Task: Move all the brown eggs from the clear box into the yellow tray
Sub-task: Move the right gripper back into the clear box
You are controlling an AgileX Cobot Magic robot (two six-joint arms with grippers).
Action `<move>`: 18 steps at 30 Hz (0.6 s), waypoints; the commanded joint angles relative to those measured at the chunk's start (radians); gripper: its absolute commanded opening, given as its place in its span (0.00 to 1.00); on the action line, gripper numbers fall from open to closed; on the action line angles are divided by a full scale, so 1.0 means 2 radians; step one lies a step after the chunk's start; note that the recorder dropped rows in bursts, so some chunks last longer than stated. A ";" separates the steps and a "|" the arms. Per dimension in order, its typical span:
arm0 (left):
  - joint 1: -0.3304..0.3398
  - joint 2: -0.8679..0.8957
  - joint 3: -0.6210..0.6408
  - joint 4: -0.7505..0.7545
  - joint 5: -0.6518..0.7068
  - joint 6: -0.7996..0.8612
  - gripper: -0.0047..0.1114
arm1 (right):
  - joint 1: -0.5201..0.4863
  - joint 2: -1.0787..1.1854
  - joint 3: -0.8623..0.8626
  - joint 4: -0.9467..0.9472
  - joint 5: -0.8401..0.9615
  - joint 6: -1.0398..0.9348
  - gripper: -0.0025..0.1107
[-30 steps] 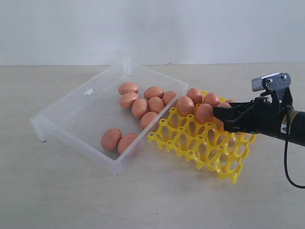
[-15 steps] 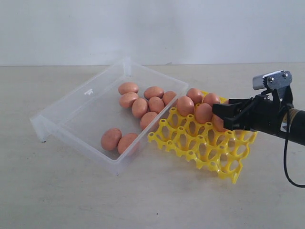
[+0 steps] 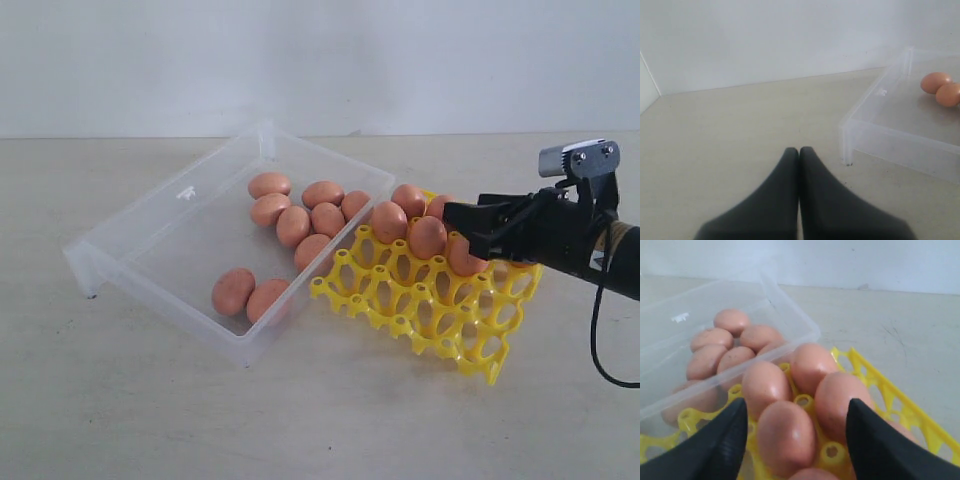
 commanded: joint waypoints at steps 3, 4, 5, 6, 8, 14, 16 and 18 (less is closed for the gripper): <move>0.000 -0.001 0.002 -0.002 -0.004 -0.005 0.00 | 0.004 -0.038 0.002 -0.022 -0.055 0.057 0.49; 0.000 -0.001 0.002 -0.002 -0.004 -0.005 0.00 | 0.006 -0.048 0.002 -0.029 -0.052 0.062 0.46; 0.000 -0.001 0.002 -0.002 -0.004 -0.005 0.00 | 0.012 -0.062 0.002 -0.033 -0.047 0.070 0.40; 0.000 -0.001 0.002 -0.002 -0.004 -0.005 0.00 | 0.021 -0.077 0.002 -0.044 -0.036 0.077 0.32; 0.000 -0.001 0.002 -0.002 -0.004 -0.005 0.00 | 0.042 -0.107 0.002 -0.059 -0.022 0.077 0.16; 0.000 -0.001 0.002 -0.002 -0.004 -0.005 0.00 | 0.175 -0.194 -0.035 -0.088 0.128 0.066 0.02; 0.000 -0.001 0.002 -0.002 -0.004 -0.005 0.00 | 0.232 -0.205 -0.063 -0.088 0.202 0.041 0.02; 0.000 -0.001 0.002 -0.002 -0.004 -0.005 0.00 | 0.284 -0.208 -0.104 -0.088 0.295 0.018 0.02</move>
